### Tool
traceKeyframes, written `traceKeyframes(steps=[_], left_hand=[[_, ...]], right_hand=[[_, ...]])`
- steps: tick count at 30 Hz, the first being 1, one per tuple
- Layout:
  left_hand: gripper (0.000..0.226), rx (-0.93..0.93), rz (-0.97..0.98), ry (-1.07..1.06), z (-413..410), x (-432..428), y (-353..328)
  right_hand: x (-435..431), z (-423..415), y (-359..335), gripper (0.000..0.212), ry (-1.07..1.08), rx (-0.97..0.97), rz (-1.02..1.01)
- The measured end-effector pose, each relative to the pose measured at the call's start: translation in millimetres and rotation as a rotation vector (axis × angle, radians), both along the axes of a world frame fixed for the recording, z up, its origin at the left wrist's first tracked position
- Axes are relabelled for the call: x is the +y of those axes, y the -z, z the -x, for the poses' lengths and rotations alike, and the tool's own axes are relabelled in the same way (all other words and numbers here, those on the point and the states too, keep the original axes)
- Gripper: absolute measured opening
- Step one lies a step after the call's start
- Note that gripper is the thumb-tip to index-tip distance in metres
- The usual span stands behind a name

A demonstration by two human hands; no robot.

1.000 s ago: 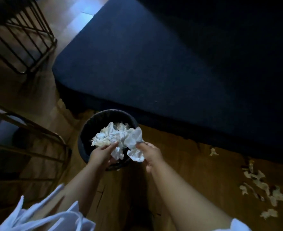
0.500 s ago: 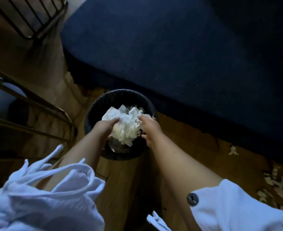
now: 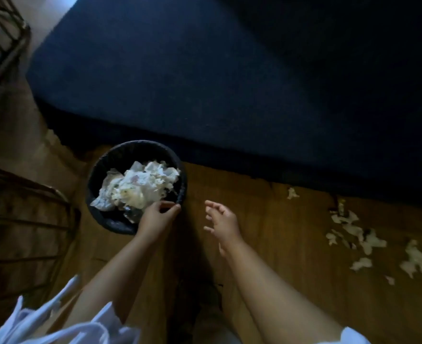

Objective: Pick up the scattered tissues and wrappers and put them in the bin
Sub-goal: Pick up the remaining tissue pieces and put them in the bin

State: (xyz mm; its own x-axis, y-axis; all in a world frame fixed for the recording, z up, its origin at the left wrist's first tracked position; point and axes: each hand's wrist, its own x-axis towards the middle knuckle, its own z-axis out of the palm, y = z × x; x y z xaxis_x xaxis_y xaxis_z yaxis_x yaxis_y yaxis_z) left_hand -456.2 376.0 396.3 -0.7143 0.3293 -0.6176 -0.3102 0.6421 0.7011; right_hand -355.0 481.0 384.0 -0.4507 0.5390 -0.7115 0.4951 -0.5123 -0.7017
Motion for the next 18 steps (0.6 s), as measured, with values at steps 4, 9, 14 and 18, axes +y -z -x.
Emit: traceKeyframes(steps=[4,9,14,18], left_hand=[[0.030,-0.027,0.041,0.176,-58,34,-4],[0.032,-0.046,0.061,0.306,-131,91,-10],[0.034,-0.083,0.032,0.464,-198,161,-8],[0.037,-0.098,0.014,0.561,-258,218,-13]], right_hand=[[20,-71,-5,0.021,0.125,-0.041,-0.038],[62,-154,-8,0.018,0.301,-0.108,-0.080],[114,-239,-10,0.020,0.474,-0.120,-0.095],[157,-316,-9,0.017,0.551,-0.113,-0.040]])
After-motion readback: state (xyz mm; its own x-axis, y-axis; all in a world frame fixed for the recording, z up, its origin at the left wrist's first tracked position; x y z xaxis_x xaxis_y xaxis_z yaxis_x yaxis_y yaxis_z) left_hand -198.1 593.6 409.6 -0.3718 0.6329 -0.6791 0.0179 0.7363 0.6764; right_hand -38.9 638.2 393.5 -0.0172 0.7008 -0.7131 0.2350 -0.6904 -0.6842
